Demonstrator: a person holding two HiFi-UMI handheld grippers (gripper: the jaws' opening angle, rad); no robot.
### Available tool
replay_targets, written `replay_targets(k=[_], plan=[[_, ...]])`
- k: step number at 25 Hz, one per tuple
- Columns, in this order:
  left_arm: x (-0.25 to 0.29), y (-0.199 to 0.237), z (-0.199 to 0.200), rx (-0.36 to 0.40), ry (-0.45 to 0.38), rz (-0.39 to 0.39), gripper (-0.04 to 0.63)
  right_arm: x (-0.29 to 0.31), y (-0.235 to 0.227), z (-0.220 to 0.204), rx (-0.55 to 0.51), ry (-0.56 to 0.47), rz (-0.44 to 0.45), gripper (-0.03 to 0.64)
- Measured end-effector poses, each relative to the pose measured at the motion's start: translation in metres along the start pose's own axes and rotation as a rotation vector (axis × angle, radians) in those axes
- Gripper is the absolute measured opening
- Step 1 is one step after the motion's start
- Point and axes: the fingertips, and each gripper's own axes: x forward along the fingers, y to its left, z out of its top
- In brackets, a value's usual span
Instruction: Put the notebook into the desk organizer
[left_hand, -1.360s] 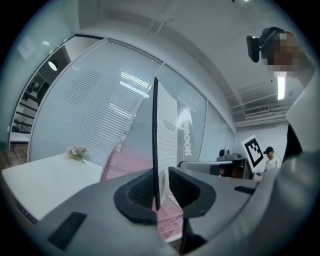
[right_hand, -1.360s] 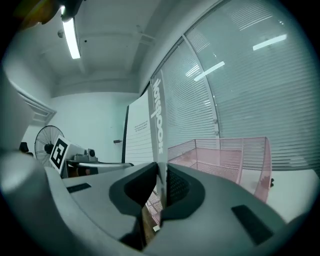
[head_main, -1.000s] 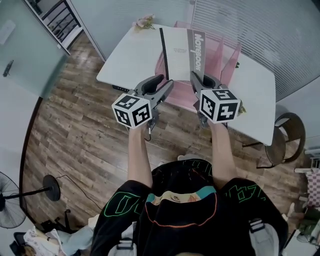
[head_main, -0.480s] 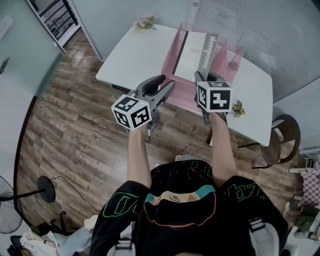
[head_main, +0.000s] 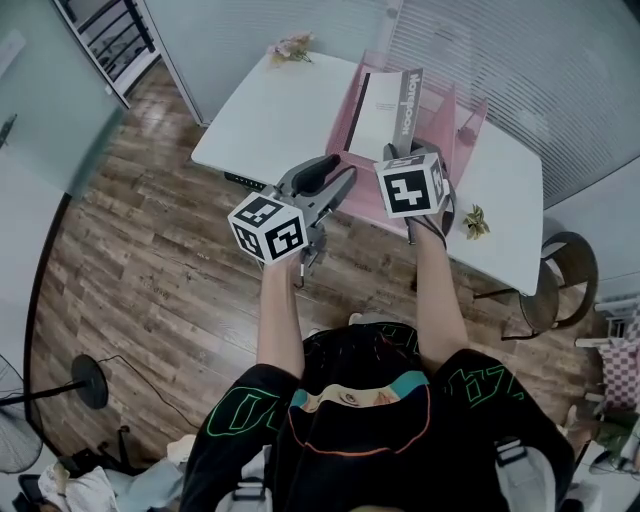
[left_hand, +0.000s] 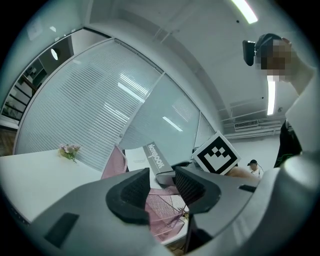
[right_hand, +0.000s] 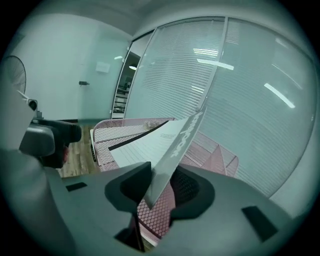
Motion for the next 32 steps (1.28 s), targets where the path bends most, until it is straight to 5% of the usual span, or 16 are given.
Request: replay_targets(k=[12,18,28,32], plan=[[-0.005,0.001,0.002,-0.003,-0.035,0.017,0.158,0.008,-0.005,-0.004,-0.094,0.033,-0.112,0.235],[-0.005,0.0,0.006,0.01,-0.052,0.046,0.147,0.001,-0.006,0.002,-0.027,-0.075,-0.103,0.257],[-0.005,0.008,0.033,0.16,-0.093,0.267,0.026,-0.027,-0.021,0.022,0.138,-0.297,0.002,0.017],[-0.001,0.012,0.046,0.224,-0.096,0.359,-0.005,-0.04,-0.013,0.037,0.223,-0.412,0.182,0.003]])
